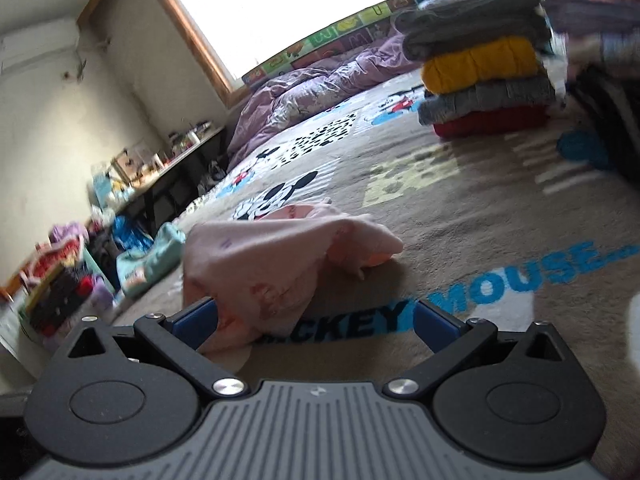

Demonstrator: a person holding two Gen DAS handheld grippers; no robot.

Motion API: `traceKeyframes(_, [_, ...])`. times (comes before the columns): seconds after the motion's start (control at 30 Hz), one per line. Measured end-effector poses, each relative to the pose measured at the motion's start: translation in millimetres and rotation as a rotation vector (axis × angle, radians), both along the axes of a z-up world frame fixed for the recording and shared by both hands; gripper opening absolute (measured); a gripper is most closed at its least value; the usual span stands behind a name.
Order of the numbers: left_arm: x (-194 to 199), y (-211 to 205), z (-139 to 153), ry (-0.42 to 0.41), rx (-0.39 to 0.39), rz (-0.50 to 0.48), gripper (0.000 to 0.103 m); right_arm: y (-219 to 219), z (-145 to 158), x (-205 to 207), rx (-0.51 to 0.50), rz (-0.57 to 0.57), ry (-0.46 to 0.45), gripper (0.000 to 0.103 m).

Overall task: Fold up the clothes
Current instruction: 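Lower both grippers onto the pink garment and grasp its edges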

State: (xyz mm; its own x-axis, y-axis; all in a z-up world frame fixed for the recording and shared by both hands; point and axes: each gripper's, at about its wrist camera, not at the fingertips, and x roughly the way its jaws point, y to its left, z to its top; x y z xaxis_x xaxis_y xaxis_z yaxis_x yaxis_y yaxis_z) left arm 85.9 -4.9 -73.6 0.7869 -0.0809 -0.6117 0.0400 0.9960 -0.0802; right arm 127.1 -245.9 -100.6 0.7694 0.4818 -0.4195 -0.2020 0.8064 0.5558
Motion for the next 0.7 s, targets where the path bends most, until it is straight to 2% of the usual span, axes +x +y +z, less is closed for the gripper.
traceKeyframes(0.17, [15,-3,-7,-0.006,0.017,-0.015,0.103,-23,-27,35,0.149,0.01,0.028,0.103])
traceKeyframes(0.23, [19,-5,-4,-0.014,0.015,-0.04,0.102,-28,-31,46,0.165,0.009,0.012,0.103])
traceKeyframes(0.33, [26,-12,7,-0.044,0.036,-0.099,0.101,-38,-41,64,0.244,0.019,0.014,0.103])
traceKeyframes(0.43, [44,-21,27,-0.084,0.102,-0.158,0.1,-49,-54,85,0.358,0.021,0.042,0.099])
traceKeyframes(0.6, [87,-29,56,-0.105,0.171,-0.27,0.093,-51,-60,111,0.383,0.044,0.044,0.093])
traceKeyframes(0.63, [98,-31,57,-0.091,0.189,-0.298,0.087,-51,-63,115,0.394,0.05,0.054,0.092])
traceKeyframes(0.7, [121,-35,57,-0.059,0.225,-0.354,0.087,-51,-68,121,0.408,0.062,0.069,0.086])
